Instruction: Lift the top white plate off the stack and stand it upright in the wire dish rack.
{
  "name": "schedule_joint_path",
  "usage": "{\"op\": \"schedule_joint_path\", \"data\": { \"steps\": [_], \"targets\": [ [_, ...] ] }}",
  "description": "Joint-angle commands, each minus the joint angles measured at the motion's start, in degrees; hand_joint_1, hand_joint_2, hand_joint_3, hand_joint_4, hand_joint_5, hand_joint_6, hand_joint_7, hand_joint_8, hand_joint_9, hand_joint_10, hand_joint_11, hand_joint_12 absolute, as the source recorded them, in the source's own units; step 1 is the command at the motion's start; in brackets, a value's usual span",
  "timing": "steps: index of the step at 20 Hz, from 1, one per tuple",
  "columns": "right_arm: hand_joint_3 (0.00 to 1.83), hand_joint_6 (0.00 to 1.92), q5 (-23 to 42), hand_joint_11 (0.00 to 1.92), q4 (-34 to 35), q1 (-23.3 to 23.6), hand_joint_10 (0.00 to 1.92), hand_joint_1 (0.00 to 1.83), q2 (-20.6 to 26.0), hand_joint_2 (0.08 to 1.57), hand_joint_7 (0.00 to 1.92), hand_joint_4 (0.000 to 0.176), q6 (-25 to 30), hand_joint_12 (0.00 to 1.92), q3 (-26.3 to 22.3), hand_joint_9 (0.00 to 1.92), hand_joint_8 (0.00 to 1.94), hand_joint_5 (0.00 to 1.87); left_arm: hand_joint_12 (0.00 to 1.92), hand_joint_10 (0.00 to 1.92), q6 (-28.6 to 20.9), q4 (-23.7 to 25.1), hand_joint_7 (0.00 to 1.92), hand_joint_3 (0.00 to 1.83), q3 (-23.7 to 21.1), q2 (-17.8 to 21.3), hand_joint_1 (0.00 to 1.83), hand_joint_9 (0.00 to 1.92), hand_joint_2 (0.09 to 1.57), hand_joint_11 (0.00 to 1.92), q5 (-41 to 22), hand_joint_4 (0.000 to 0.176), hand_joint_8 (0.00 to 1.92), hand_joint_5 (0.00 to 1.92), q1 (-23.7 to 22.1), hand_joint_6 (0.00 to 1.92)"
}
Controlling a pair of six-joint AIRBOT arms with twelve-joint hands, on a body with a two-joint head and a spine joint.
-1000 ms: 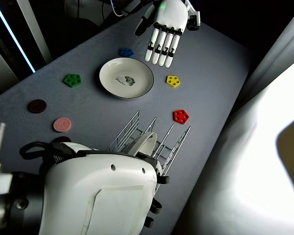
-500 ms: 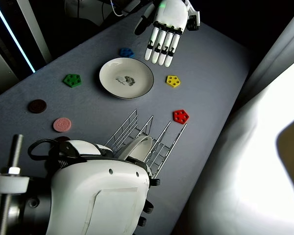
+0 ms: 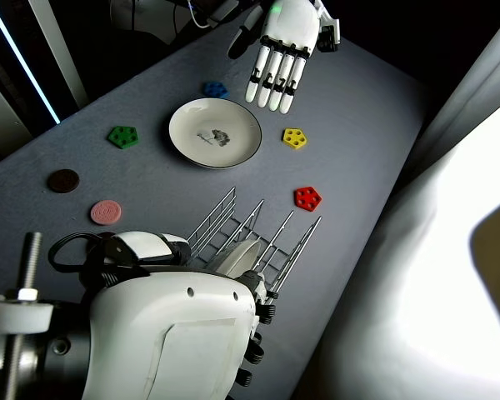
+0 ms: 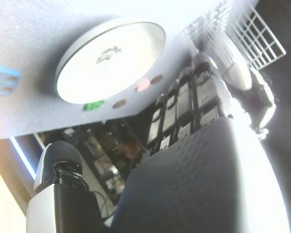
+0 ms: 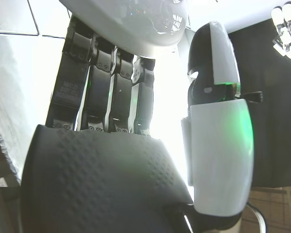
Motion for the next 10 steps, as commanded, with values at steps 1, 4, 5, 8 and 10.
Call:
{"op": "schedule_joint_path", "data": {
  "steps": [1, 4, 5, 8, 10],
  "targets": [
    [0.00, 0.02, 3.63, 0.80, 3.87, 0.26, 0.00, 1.09, 1.02, 0.99, 0.62, 0.000, -0.33, 0.01, 0.12, 0.62, 0.00, 0.77, 0.14, 0.01, -0.02, -3.87, 0.02, 0.00, -0.30, 0.24, 0.35, 0.04, 1.03, 0.02, -4.46, 0.000, 0.01, 0.00, -1.16, 0.00],
    [0.00, 0.02, 4.56, 0.79, 7.41, 0.30, 0.01, 1.08, 1.21, 0.98, 0.64, 0.000, -3.45, 0.01, -0.15, 0.63, 0.01, 0.75, 0.14, 0.00, -0.06, -3.89, 0.02, 0.00, -0.29, 0.24, 0.34, 0.03, 1.03, 0.01, -4.60, 0.000, 0.00, 0.00, -1.55, 0.00],
    [0.00, 0.02, 4.87, 0.79, 8.25, 0.32, 0.01, 1.08, 1.32, 0.98, 0.64, 0.000, -4.23, 0.01, -0.32, 0.63, 0.01, 0.75, 0.14, 0.00, -0.07, -3.89, 0.02, 0.00, -0.33, 0.24, 0.34, 0.03, 1.03, 0.01, -4.57, 0.000, 0.00, 0.00, -1.65, 0.00],
    [0.00, 0.02, 5.29, 0.83, 12.48, 0.41, 0.01, 1.08, 1.60, 0.97, 0.65, 0.000, -9.41, 0.02, -0.95, 0.66, 0.01, 0.77, 0.14, 0.00, -0.26, -3.90, 0.03, 0.00, -0.51, 0.24, 0.37, 0.02, 1.03, 0.00, -4.47, 0.000, 0.00, 0.00, -1.75, 0.00],
    [0.00, 0.00, 5.30, 0.84, 12.79, 0.55, 0.01, 1.08, 1.60, 0.97, 0.66, 0.000, -10.82, 0.03, -1.24, 0.66, 0.01, 0.75, 0.14, 0.00, -0.40, -3.90, 0.03, 0.00, -0.69, 0.21, 0.33, 0.03, 1.03, 0.00, -4.24, 0.000, 0.00, 0.00, -2.02, 0.00]
  ]
}}
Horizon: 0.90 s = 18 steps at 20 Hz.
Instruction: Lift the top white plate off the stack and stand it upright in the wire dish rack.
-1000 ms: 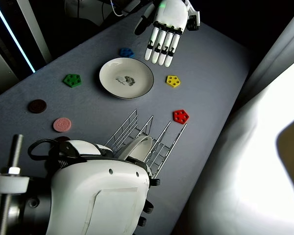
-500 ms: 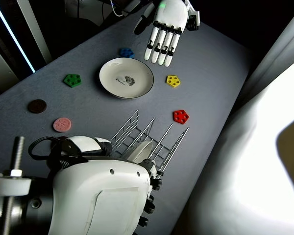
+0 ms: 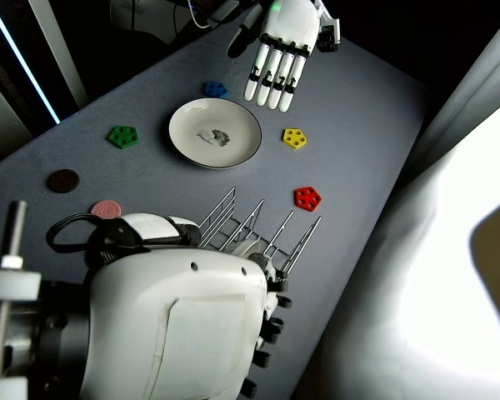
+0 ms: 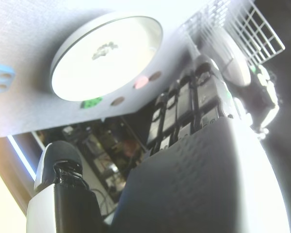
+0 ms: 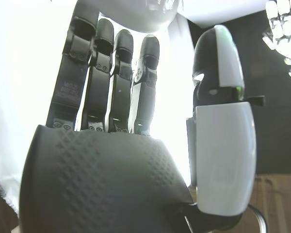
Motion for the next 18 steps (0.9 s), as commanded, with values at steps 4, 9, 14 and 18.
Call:
{"op": "schedule_joint_path", "data": {
  "steps": [4, 9, 14, 18],
  "targets": [
    [0.00, 0.02, 2.80, 0.81, 5.33, 0.93, 0.01, 1.07, 1.25, 0.98, 0.66, 0.000, -6.07, 0.01, -0.61, 0.66, 0.01, 0.80, 0.15, 0.00, -0.19, -2.79, 0.04, 0.00, -2.01, 0.25, 0.35, 0.04, 1.02, 0.00, -3.22, 0.000, 0.00, 0.00, -1.61, 0.00],
    [0.00, 0.00, 0.95, 0.74, 9.12, 2.11, 0.00, 1.05, 1.54, 0.98, 0.63, 0.000, -19.59, 0.00, -1.92, 0.63, 0.00, 0.67, 0.13, 0.00, -0.70, -1.59, 0.02, 0.00, -4.38, 0.54, 0.35, 0.02, 1.02, 0.00, -2.57, 0.000, 0.00, 0.00, -3.84, 0.00],
    [0.00, 0.01, -1.30, 0.75, 10.46, 2.81, 0.00, 1.06, 1.79, 0.97, 0.57, 0.000, -27.59, 0.01, -3.19, 0.59, 0.00, 0.72, 0.14, 0.01, -1.62, -1.59, 0.04, 0.00, -4.40, 0.93, 0.36, 0.05, 1.01, 0.03, -2.58, 0.000, 0.00, 0.01, -5.68, 0.00],
    [0.00, 0.00, -3.32, 0.73, 12.88, 3.26, 0.00, 1.02, 2.07, 0.96, 0.54, 0.000, -37.37, 0.00, -4.25, 0.57, 0.01, 0.70, 0.16, 0.01, -2.15, -1.60, 0.04, 0.00, -4.48, 1.09, 0.35, 0.05, 1.01, 0.04, -2.66, 0.000, 0.01, 0.02, -5.73, 0.00]
  ]
}}
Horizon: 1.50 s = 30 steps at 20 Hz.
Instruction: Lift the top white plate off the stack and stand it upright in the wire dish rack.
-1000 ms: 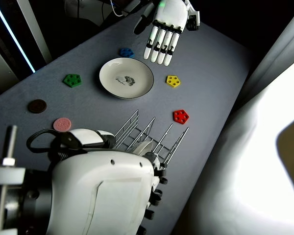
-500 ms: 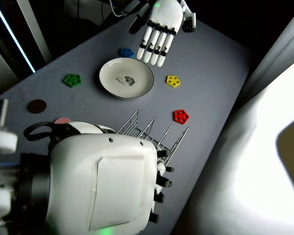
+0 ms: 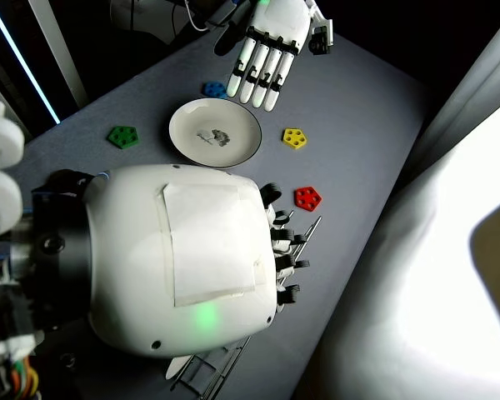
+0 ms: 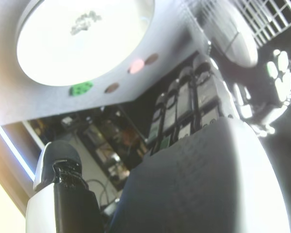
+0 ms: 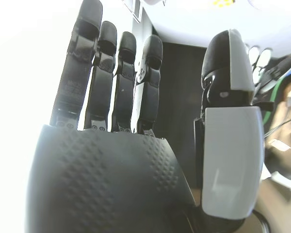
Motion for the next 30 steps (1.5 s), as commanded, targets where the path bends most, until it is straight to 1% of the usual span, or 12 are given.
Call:
{"op": "schedule_joint_path", "data": {
  "steps": [1, 4, 8, 11, 12, 14, 19, 21, 22, 23, 27, 30],
  "targets": [
    [0.00, 0.00, 1.17, 0.73, 4.93, 1.54, 0.00, 1.02, 0.95, 0.96, 0.54, 0.000, -2.37, 0.00, -0.07, 0.57, 0.01, 0.70, 0.16, 0.01, -0.38, -3.98, 0.04, 0.00, -0.40, 0.69, 0.35, 0.05, 1.01, 0.04, -3.79, 0.000, 0.01, 0.02, -1.20, 0.00],
    [0.00, 0.00, 0.02, 0.56, 7.50, 2.14, 0.00, 1.00, 1.21, 0.94, 0.53, 0.000, -10.55, 0.00, -0.85, 0.50, 0.00, 0.62, 0.16, 0.01, -0.56, -4.01, 0.07, 0.00, -0.71, 1.16, 0.39, 0.07, 1.01, 0.04, -3.88, 0.000, 0.01, 0.03, -1.20, 0.00],
    [0.01, 0.00, -1.15, 0.58, 10.89, 2.17, 0.00, 0.96, 2.07, 0.98, 0.49, 0.000, -22.03, 0.01, -3.06, 0.48, 0.00, 0.58, 0.16, 0.00, -0.59, -4.12, 0.05, 0.00, -1.12, 1.36, 0.37, 0.06, 1.01, 0.03, -3.71, 0.000, 0.00, 0.02, -1.15, 0.00],
    [0.00, 0.00, -2.40, 0.61, 13.83, 1.23, 0.00, 0.96, 2.96, 0.95, 0.49, 0.018, -27.69, 0.02, -4.49, 0.49, 0.00, 0.57, 0.17, 0.00, -0.63, -4.48, 0.05, 0.00, -1.22, 1.50, 0.38, 0.07, 1.01, 0.04, -3.49, 0.000, 0.00, 0.01, -1.15, 0.00],
    [0.00, 0.00, -2.90, 0.58, 15.31, 0.65, 0.00, 0.98, 3.33, 0.96, 0.48, 0.010, -29.62, 0.01, -5.07, 0.47, 0.00, 0.56, 0.16, 0.00, -0.81, -4.66, 0.04, 0.00, -1.37, 1.52, 0.36, 0.06, 1.02, 0.03, -3.34, 0.000, 0.00, 0.01, -1.15, 0.00],
    [0.00, 0.00, -3.65, 0.56, 17.55, -0.72, 0.00, 0.98, 4.10, 0.96, 0.48, 0.008, -33.69, 0.00, -6.39, 0.46, 0.00, 0.55, 0.16, 0.00, -1.00, -4.77, 0.05, 0.00, -2.06, 1.67, 0.35, 0.06, 1.01, 0.02, -2.78, 0.000, 0.00, 0.01, -1.15, 0.00],
    [0.00, 0.00, -4.30, 0.38, 20.30, -5.54, 0.00, 0.95, 5.98, 0.96, 0.42, 0.034, -46.55, 0.00, -10.63, 0.39, 0.00, 0.47, 0.17, 0.01, -0.98, -5.44, 0.05, 0.00, -3.59, 2.10, 0.37, 0.07, 1.02, 0.03, -2.29, 0.000, 0.00, 0.01, -1.17, 0.00],
    [0.00, 0.00, -4.30, 0.34, 20.92, -7.14, 0.00, 0.89, 6.36, 0.97, 0.37, 0.037, -48.67, 0.00, -11.45, 0.36, 0.00, 0.41, 0.18, 0.01, -0.97, -5.58, 0.06, 0.00, -3.72, 2.11, 0.37, 0.07, 1.01, 0.04, -1.98, 0.000, 0.01, 0.02, -1.17, 0.01],
    [0.01, 0.00, -4.29, 0.32, 21.23, -8.19, 0.00, 0.88, 6.62, 0.97, 0.33, 0.011, -49.50, 0.00, -11.87, 0.33, 0.00, 0.39, 0.18, 0.01, -0.97, -5.88, 0.07, 0.00, -3.74, 2.15, 0.37, 0.08, 1.01, 0.05, -1.79, 0.000, 0.01, 0.02, -1.17, 0.01],
    [0.00, 0.00, -4.29, 0.31, 21.47, -8.85, 0.00, 0.87, 6.74, 0.97, 0.33, 0.000, -49.50, 0.00, -11.99, 0.32, 0.00, 0.37, 0.18, 0.01, -0.97, -6.12, 0.06, 0.00, -3.75, 2.23, 0.37, 0.08, 1.02, 0.04, -1.70, 0.000, 0.01, 0.02, -1.17, 0.00],
    [0.00, 0.00, -4.30, 0.32, 21.13, -11.41, 0.00, 0.79, 7.52, 0.96, 0.33, 0.025, -49.49, 0.00, -13.46, 0.32, 0.00, 0.32, 0.18, 0.01, -0.97, -6.79, 0.06, 0.00, -4.26, 2.38, 0.38, 0.08, 1.01, 0.05, -1.60, 0.000, 0.01, 0.02, -1.16, 0.00],
    [0.00, 0.00, -4.40, 0.30, 20.10, -12.94, 0.00, 0.79, 8.49, 0.95, 0.28, 0.025, -49.56, 0.00, -15.99, 0.28, 0.00, 0.32, 0.19, 0.01, -0.95, -7.48, 0.07, 0.00, -5.38, 2.85, 0.36, 0.08, 1.01, 0.05, -1.16, 0.000, 0.01, 0.04, -0.64, 0.01]
  ]
}}
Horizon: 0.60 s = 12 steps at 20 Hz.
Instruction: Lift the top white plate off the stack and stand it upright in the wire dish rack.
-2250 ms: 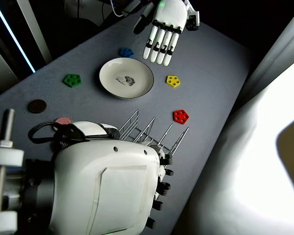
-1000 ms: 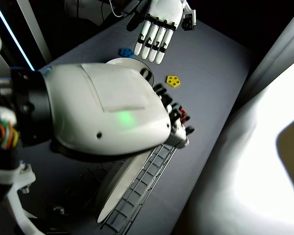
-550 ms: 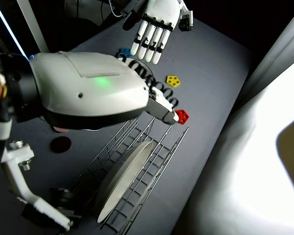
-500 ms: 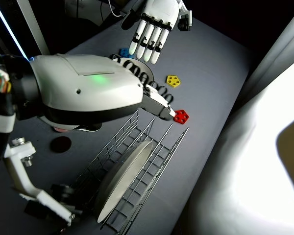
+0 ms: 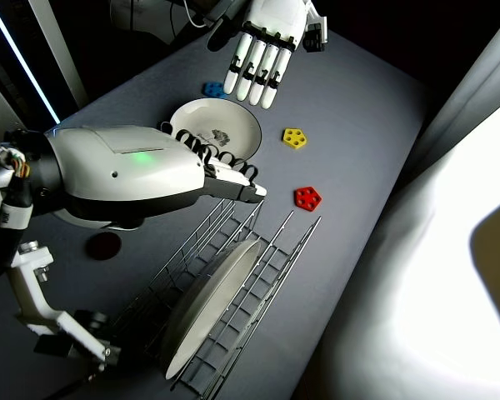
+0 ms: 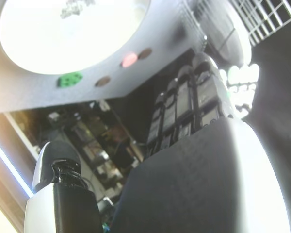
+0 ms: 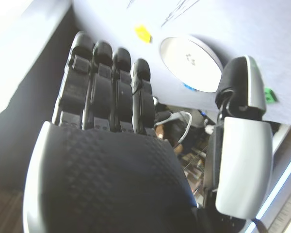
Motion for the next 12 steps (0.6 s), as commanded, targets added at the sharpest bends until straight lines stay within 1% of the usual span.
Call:
{"op": "schedule_joint_path", "data": {
  "steps": [1, 2, 3, 4, 6, 9, 10, 11, 12],
  "targets": [
    [0.00, 0.00, 0.34, 0.30, 4.28, 0.28, 0.00, 0.76, 1.11, 0.95, 0.28, 0.024, -0.28, 0.00, -0.42, 0.28, 0.00, 0.31, 0.18, 0.00, 0.04, -4.45, 0.07, 0.00, -0.40, 0.51, 0.37, 0.08, 1.01, 0.04, -3.67, 0.000, 0.00, 0.04, -0.88, 0.00],
    [0.00, 0.00, 1.90, 0.25, 4.13, -0.47, 0.00, 0.79, 1.65, 0.96, 0.26, 0.016, -0.28, 0.00, -1.88, 0.25, 0.00, 0.30, 0.18, 0.00, 0.10, -4.61, 0.07, 0.00, -0.75, 0.62, 0.37, 0.07, 1.01, 0.04, -3.57, 0.000, 0.00, 0.03, -0.87, 0.00],
    [0.01, 0.00, 3.68, 0.27, 3.64, -1.11, 0.00, 0.74, 2.04, 0.98, 0.26, 0.030, -0.27, 0.01, -3.02, 0.25, 0.00, 0.29, 0.18, 0.00, 0.10, -4.92, 0.06, 0.00, -0.99, 0.71, 0.36, 0.07, 1.01, 0.03, -3.62, 0.000, 0.00, 0.02, -0.87, 0.00],
    [0.00, 0.01, 5.47, 0.27, 3.02, -1.76, 0.01, 0.78, 2.40, 0.97, 0.27, 0.024, -0.30, 0.01, -4.15, 0.26, 0.01, 0.31, 0.19, 0.00, 0.12, -5.24, 0.07, 0.00, -1.20, 0.80, 0.35, 0.08, 1.01, 0.04, -3.78, 0.000, 0.00, 0.03, -0.87, 0.00],
    [0.00, 0.00, 8.32, 0.28, 2.44, -2.49, 0.01, 0.76, 2.85, 0.97, 0.29, 0.026, -0.38, 0.01, -5.45, 0.26, 0.01, 0.30, 0.18, 0.00, 0.24, -5.55, 0.06, 0.00, -1.37, 0.84, 0.37, 0.08, 1.01, 0.03, -4.04, 0.000, 0.00, 0.02, -0.88, 0.00],
    [0.00, 0.00, 13.08, 0.28, 2.32, -3.43, 0.00, 0.78, 3.35, 0.97, 0.29, 0.011, -0.55, 0.01, -6.84, 0.26, 0.01, 0.30, 0.18, 0.00, 0.51, -5.66, 0.04, 0.00, -1.37, 0.83, 0.35, 0.04, 1.02, 0.00, -4.32, 0.000, 0.00, 0.00, -0.88, 0.00],
    [0.00, 0.01, 13.86, 0.28, 2.48, -3.71, 0.01, 0.80, 3.47, 0.96, 0.30, 0.006, -0.56, 0.01, -7.06, 0.27, 0.01, 0.33, 0.18, 0.01, 0.51, -5.95, 0.05, 0.00, -1.43, 0.83, 0.34, 0.06, 1.01, 0.02, -4.43, 0.000, 0.00, 0.00, -0.90, 0.00],
    [0.00, 0.01, 14.01, 0.27, 3.03, -4.09, 0.00, 0.81, 3.66, 0.96, 0.30, 0.006, -0.56, 0.01, -7.36, 0.27, 0.01, 0.33, 0.19, 0.01, 0.53, -6.23, 0.06, 0.00, -1.53, 0.84, 0.33, 0.07, 1.01, 0.03, -4.54, 0.000, 0.01, 0.02, -0.90, 0.01],
    [0.01, 0.00, 14.01, 0.26, 3.19, -4.21, 0.00, 0.75, 3.88, 0.99, 0.29, 0.001, -0.56, 0.00, -7.80, 0.26, 0.00, 0.29, 0.18, 0.00, 0.53, -6.46, 0.03, 0.00, -1.57, 0.91, 0.34, 0.05, 1.02, 0.01, -4.55, 0.000, 0.00, 0.00, -0.89, 0.00]
  ]
}}
